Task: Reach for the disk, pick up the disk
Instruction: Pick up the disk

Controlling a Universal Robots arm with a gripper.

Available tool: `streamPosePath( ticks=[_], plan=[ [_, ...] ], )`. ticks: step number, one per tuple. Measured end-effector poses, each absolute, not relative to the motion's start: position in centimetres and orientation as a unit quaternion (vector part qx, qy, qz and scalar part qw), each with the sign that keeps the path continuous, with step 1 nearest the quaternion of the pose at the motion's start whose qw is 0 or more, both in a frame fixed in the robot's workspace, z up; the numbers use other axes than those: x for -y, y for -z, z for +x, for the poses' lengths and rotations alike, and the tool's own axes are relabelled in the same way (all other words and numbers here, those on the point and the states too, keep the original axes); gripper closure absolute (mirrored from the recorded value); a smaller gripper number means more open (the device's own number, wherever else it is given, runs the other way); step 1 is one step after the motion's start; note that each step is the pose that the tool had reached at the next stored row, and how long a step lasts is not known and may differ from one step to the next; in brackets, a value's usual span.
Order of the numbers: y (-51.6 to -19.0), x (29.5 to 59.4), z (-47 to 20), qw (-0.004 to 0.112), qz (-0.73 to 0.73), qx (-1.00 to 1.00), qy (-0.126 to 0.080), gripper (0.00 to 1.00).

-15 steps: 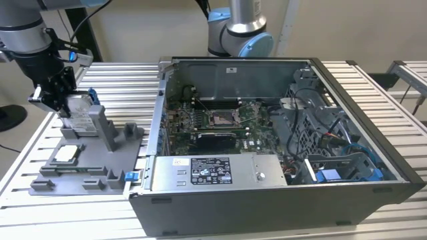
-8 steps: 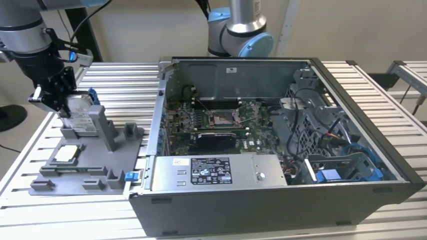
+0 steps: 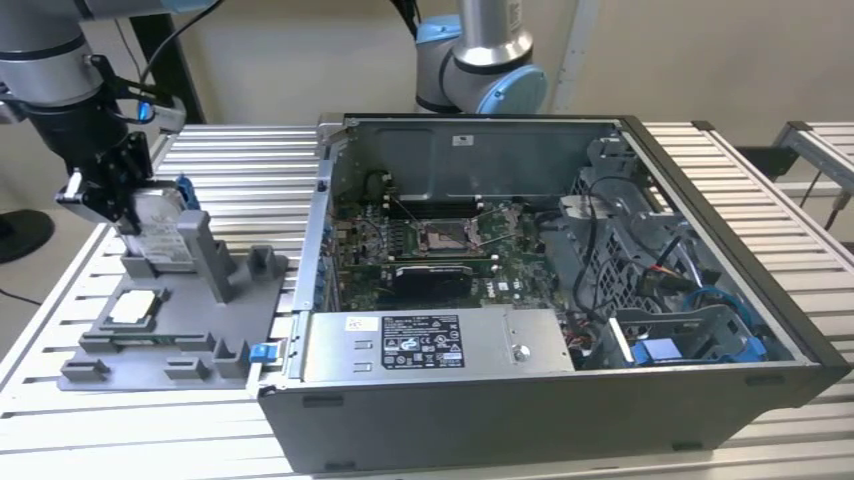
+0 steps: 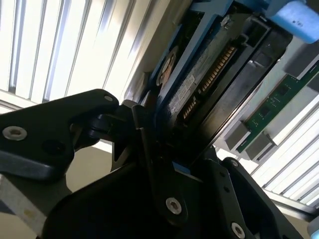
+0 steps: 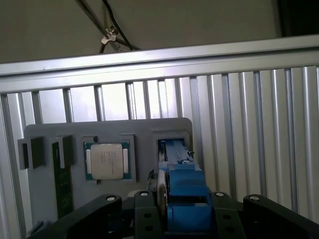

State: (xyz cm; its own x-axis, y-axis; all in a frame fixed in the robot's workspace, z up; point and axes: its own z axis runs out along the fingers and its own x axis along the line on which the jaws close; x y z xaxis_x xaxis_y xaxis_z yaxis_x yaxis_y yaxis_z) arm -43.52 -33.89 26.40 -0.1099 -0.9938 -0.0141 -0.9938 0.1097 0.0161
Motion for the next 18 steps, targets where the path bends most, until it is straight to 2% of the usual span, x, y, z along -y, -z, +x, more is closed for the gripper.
streamPosePath(
  ticks=[18],
  plan=[
    [-29.0,33.9,-43.5,0.000,0.667,0.745,0.011,1.00]
  ],
)
